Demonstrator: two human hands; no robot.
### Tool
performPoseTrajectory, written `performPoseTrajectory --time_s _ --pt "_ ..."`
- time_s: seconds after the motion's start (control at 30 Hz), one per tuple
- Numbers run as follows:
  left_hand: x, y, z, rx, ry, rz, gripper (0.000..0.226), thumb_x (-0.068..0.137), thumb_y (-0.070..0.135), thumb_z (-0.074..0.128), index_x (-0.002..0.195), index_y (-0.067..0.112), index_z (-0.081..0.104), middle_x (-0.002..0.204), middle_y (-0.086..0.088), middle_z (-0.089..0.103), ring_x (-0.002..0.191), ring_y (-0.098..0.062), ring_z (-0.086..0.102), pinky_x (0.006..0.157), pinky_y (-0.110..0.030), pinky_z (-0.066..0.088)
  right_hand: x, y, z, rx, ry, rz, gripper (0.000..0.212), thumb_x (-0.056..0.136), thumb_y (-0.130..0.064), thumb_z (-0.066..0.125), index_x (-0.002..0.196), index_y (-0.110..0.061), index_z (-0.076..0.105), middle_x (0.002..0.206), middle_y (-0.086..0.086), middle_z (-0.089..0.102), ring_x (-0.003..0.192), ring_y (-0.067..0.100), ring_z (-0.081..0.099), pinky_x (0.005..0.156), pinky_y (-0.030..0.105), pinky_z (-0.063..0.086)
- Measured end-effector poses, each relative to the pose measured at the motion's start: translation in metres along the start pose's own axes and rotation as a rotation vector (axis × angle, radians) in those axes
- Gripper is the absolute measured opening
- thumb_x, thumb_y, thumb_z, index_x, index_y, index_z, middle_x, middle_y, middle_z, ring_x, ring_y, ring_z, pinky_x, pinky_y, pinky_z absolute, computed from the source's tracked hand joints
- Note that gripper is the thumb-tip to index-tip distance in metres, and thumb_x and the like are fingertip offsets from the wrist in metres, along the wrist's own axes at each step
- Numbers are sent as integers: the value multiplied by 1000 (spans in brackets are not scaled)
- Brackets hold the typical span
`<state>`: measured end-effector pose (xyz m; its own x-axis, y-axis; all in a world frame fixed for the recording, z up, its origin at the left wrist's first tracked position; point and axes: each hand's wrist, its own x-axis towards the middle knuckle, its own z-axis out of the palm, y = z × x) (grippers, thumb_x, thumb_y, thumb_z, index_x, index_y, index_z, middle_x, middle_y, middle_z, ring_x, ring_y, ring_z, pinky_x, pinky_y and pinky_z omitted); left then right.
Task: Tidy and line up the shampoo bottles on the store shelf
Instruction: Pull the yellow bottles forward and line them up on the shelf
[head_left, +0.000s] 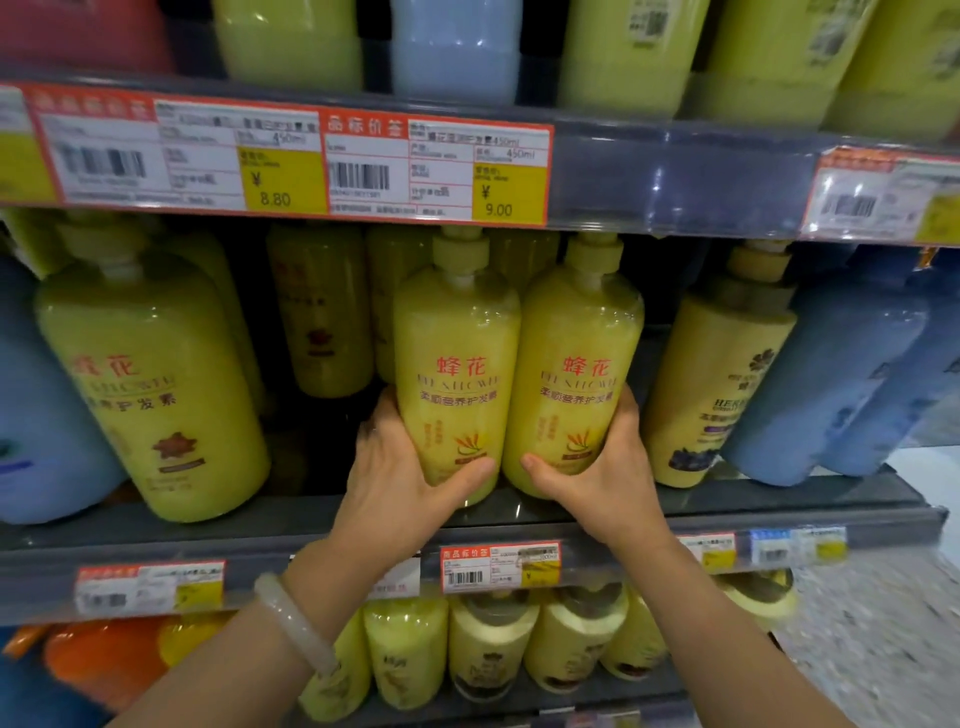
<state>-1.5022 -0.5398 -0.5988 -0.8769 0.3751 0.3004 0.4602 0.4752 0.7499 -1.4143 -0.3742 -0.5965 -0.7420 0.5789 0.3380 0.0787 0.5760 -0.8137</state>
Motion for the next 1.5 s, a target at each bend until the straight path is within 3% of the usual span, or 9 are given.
performPoseTrajectory --time_s 0.23,0.37,0.43,0.5,0.6,0.7,0.83,1.1,1.5 --pt "-7 4 -5 -37 59 53 115 56 72 65 143 14 17 140 -7 33 132 -20 27 110 -36 27 -1 0 -2 8 9 3 123 49 -44 86 145 -29 9 141 -5 37 130 11 37 109 40 36" --pt "-23 -12 -34 -188 569 229 76 78 50 62 134 8 31 131 -18 40 125 -30 40 107 -47 35 -24 -3 -3 15 192 -73 115 51 -49 76 145 -25 13 150 3 25 138 15 26 112 42 29" --pt "-25 -34 -53 -191 761 201 76 78 42 66 133 2 31 131 -26 38 125 -37 40 104 -56 35 -36 -4 1 14 276 -100 109 54 -41 75 143 -19 17 148 10 26 136 17 27 111 39 28" --pt "-22 -53 -72 -220 820 62 93 71 53 69 135 0 27 135 -18 34 129 -34 37 106 -55 34 -38 -9 6 77 270 -35 111 56 -31 79 145 -17 15 150 10 25 133 11 26 109 33 25" --pt "-10 -66 -91 -247 722 -195 108 59 51 79 140 8 23 138 -6 34 131 -24 35 110 -43 32 -25 -13 10 182 166 142 117 59 -18 84 147 -25 7 153 5 23 137 18 27 110 36 27" --pt "2 -73 -97 -253 609 -295 91 56 36 86 128 13 35 121 -5 51 113 -23 51 95 -38 44 -10 -10 6 164 119 128 117 58 -18 85 145 -29 7 149 6 31 135 23 34 109 46 33" --pt "5 -71 -93 -267 599 -326 82 51 34 87 115 19 39 112 -4 54 103 -23 55 84 -35 45 -2 -3 8 151 68 115 107 60 -19 84 142 -24 16 137 6 44 125 21 44 104 43 40" --pt "4 -31 -40 -262 400 -329 96 50 39 87 124 14 32 123 -8 45 116 -25 45 96 -40 42 -5 -7 8 117 98 112 102 63 -25 84 141 -21 19 133 4 45 122 20 45 94 30 38" --pt "3 -29 -32 -270 369 -308 102 48 40 87 129 12 32 125 -8 46 119 -26 45 101 -48 41 -5 -9 9 134 169 138 98 65 -21 82 142 -20 21 117 -7 41 107 9 41 87 25 36"
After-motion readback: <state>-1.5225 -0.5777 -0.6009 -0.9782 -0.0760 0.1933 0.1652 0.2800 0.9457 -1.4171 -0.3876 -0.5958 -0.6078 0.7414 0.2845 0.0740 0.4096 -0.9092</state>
